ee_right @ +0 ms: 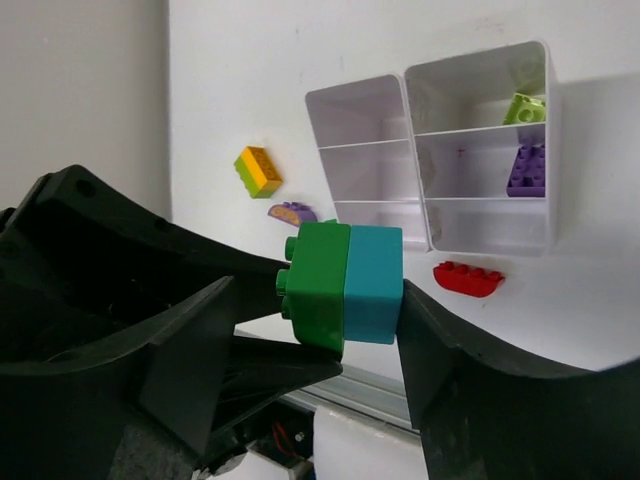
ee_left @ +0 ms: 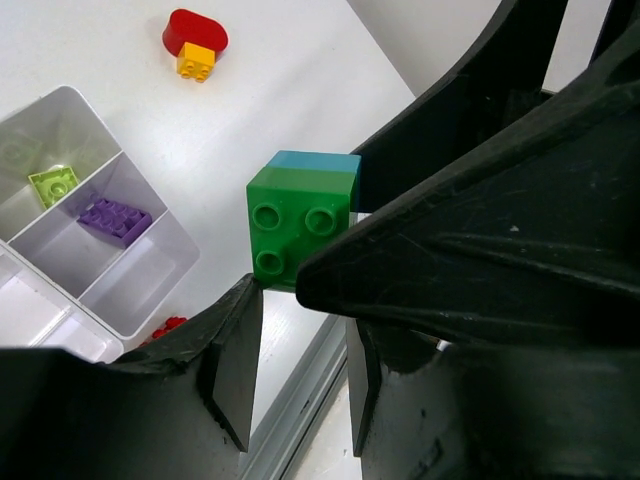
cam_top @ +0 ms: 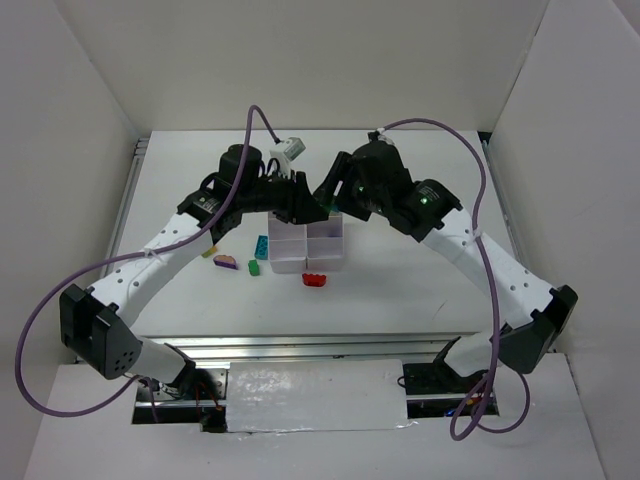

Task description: Sort the legos into containers by color

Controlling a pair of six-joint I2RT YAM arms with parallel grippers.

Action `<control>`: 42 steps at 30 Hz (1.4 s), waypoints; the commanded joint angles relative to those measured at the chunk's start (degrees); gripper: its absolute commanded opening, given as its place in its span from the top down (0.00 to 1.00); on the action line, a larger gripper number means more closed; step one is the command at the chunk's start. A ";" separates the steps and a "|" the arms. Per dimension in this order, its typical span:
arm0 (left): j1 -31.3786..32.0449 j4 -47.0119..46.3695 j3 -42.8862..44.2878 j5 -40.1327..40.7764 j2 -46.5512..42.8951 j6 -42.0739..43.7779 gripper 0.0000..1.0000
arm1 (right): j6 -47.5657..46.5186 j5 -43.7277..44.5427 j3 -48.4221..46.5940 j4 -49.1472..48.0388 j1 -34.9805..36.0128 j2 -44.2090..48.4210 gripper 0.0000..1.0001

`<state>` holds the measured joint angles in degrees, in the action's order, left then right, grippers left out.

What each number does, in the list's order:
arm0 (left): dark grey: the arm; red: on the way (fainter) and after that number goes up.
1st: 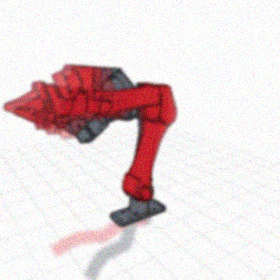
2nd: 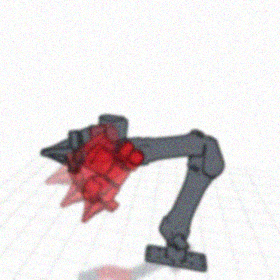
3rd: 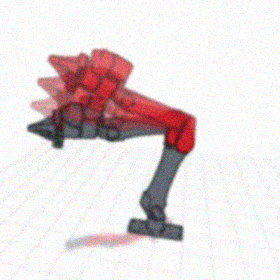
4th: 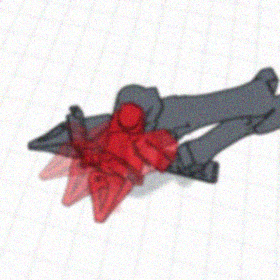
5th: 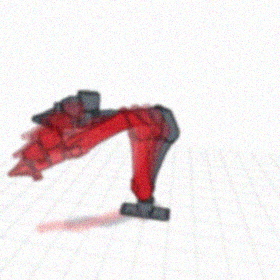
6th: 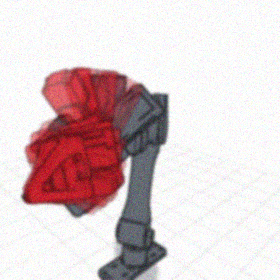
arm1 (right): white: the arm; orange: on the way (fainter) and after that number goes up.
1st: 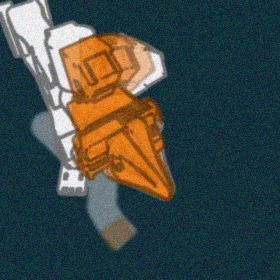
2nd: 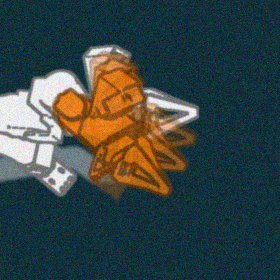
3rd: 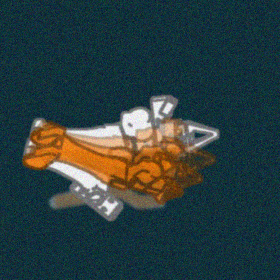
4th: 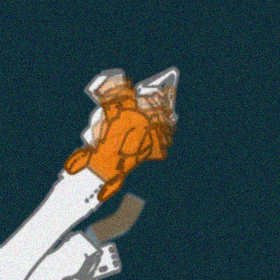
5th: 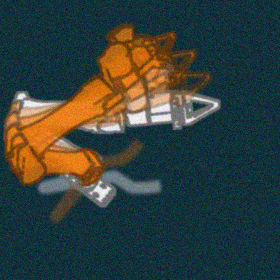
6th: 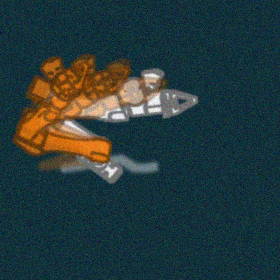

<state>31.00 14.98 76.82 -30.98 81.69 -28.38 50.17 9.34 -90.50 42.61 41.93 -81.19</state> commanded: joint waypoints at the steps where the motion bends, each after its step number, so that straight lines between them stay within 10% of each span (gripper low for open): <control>1: 0.64 -4.61 0.88 -1.36 -1.18 1.75 1.00 | 0.45 -5.38 1.46 -5.52 -0.01 2.96 0.28; 6: 0.64 -4.44 0.53 -1.01 -1.62 1.66 1.00 | -1.21 -9.07 6.99 -11.03 -4.39 6.82 0.17; 17: 0.46 -6.80 2.46 -7.75 -2.50 0.08 1.00 | -20.36 -48.42 30.80 -38.27 -20.39 22.38 0.15; 24: 0.37 -18.75 -0.35 -21.38 -3.03 -5.10 1.00 | -11.51 -70.92 38.11 -58.76 -28.74 20.82 0.19; 38: 0.37 -19.47 -0.35 -25.62 -2.15 -5.37 1.00 | 2.29 -79.83 36.71 -78.02 -30.77 16.68 0.26; 42: 0.37 -18.76 0.35 -25.36 -1.54 -5.02 1.00 | 3.79 -79.66 37.23 -80.14 -30.77 16.15 0.42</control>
<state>31.27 -1.69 75.61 -54.76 80.60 -33.87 51.00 -68.71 -52.71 -30.89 11.35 -64.49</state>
